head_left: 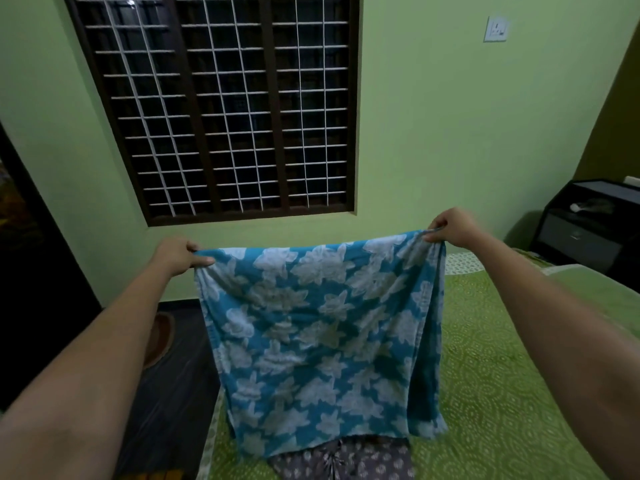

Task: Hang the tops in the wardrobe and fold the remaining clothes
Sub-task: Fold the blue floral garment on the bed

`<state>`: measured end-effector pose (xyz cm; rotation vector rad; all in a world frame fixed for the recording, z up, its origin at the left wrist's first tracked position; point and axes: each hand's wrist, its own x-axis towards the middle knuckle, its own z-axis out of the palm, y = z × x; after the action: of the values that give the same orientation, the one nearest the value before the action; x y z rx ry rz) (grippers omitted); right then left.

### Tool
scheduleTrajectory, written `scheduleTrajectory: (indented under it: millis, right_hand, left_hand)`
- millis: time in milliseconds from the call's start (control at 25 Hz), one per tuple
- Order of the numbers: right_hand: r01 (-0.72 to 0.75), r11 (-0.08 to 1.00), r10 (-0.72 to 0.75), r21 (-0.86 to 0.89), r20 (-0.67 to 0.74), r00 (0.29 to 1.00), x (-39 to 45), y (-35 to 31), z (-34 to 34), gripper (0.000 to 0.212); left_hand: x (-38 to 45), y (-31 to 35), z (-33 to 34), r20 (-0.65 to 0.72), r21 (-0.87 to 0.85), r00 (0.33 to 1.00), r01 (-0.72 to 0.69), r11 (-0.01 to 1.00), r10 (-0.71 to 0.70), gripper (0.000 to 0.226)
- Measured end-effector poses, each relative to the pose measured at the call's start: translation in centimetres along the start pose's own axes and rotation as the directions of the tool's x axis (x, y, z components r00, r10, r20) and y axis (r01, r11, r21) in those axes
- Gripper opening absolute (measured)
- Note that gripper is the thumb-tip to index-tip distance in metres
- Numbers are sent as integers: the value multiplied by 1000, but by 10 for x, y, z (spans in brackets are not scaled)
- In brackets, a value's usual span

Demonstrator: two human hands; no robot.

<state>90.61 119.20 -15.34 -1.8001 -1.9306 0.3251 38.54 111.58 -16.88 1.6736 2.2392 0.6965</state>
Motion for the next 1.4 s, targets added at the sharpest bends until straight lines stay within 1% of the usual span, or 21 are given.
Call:
scheduleTrajectory:
  millis: [40, 120, 200, 280, 360, 400, 480, 560, 640, 680, 720, 760, 800, 880, 920, 1000, 1040, 1160, 1280, 1360, 1400]
  right_hand:
    - [13, 999, -15, -44, -37, 999, 0, -3, 0, 22]
    - [44, 999, -43, 4, -194, 980, 4, -2, -11, 21]
    - [100, 923, 42, 370, -357, 933, 4, -3, -30, 17]
    - [124, 698, 169, 706, -331, 929, -3, -14, -36, 18]
    - [79, 615, 230, 784, -275, 934, 0, -20, -28, 20]
    - [89, 601, 227, 795, -277, 934, -2, -24, -28, 18]
    - [159, 493, 228, 855, -304, 925, -16, -33, -43, 14]
    - [346, 283, 157, 895, -399, 904, -38, -31, -70, 16]
    - [538, -75, 28, 840, -537, 843, -66, -41, -98, 40]
    - [556, -208, 9, 804, -567, 823, -73, -58, -102, 42]
    - [516, -296, -64, 804, -555, 829, -77, -81, -103, 34]
    - [467, -308, -123, 828, -522, 844, -71, -105, -98, 20]
    - [432, -251, -134, 867, -473, 871, -67, -133, -92, 20]
    - [373, -124, -266, 920, -393, 880, -52, -181, -73, 37]
    - [352, -85, -330, 932, -360, 873, -50, -198, -63, 36]
    - [305, -88, -415, 948, -313, 854, -47, -215, -50, 35]
    - [276, -88, -436, 957, -286, 853, -48, -216, -47, 38]
    - [264, -67, -536, 962, -258, 804, -45, -204, -43, 41]
    - [212, -60, -613, 976, -203, 763, -51, -200, -46, 55]
    - [210, 12, -604, 978, -161, 780, -48, -192, -48, 58]
    - [248, 99, -583, 964, -146, 800, -47, -188, -50, 49]
  left_hand:
    - [-1, 5, -2, -46, 97, 998, -40, 995, 44, 28]
    - [7, 13, -11, -195, 44, 970, -136, 990, 142, 25]
    - [14, 20, -24, -359, -345, 928, -226, 911, 94, 17]
    - [10, 35, -24, -290, -726, 956, -187, 661, -49, 15]
    - [14, 46, -11, -269, -799, 955, -149, 582, -125, 14]
    - [15, 52, -8, -298, -806, 945, -176, 566, -131, 15]
    - [6, 61, -21, -347, -857, 928, -256, 448, -133, 22]
    - [-13, 65, -48, -432, -885, 900, -409, 224, -61, 25]
    - [-46, 80, -79, -567, -821, 823, -564, -88, 20, 14]
    - [-64, 97, -88, -622, -777, 780, -606, -169, 64, 15]
    - [-76, 121, -90, -654, -755, 749, -639, -143, 105, 18]
    - [-93, 154, -88, -616, -785, 762, -613, -84, 200, 18]
    - [-102, 187, -78, -529, -829, 790, -560, 13, 310, 20]
    - [-101, 238, -54, -352, -860, 800, -481, 168, 486, 25]
    - [-100, 255, -43, -285, -894, 804, -419, 157, 521, 20]
    - [-90, 269, -26, -215, -959, 806, -281, 36, 552, 1]
    - [-86, 267, -20, -205, -972, 808, -234, -18, 552, 4]
    - [-84, 260, -12, -164, -977, 797, -212, 14, 581, 9]
    - [-90, 260, -9, -175, -979, 792, -201, -20, 585, 12]
    - [-93, 260, -9, -159, -980, 785, -198, -1, 599, 14]
    - [-96, 259, -10, -126, -978, 775, -200, 52, 620, 16]
